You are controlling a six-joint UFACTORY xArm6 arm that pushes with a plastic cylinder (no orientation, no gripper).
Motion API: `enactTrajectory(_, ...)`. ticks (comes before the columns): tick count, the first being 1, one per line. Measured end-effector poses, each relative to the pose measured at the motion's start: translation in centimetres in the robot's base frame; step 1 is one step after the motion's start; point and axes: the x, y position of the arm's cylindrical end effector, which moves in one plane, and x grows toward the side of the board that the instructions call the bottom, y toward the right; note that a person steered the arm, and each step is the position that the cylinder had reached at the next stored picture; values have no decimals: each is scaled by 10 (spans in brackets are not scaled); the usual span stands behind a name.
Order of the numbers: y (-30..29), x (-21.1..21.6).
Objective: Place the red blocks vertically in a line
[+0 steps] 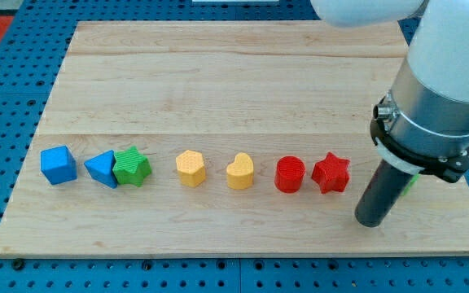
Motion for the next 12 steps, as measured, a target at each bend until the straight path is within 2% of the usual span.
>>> enactTrajectory(1, -36, -8)
enactTrajectory(2, -35, -36)
enactTrajectory(3, -24, -45)
enactTrajectory(5, -31, -140)
enactTrajectory(6, -28, -129)
enactTrajectory(7, -31, -56)
enactTrajectory(8, -89, -25)
enactTrajectory(9, -130, -32)
enactTrajectory(10, -97, -40)
enactTrajectory(11, -88, -44)
enactTrajectory(12, -82, -74)
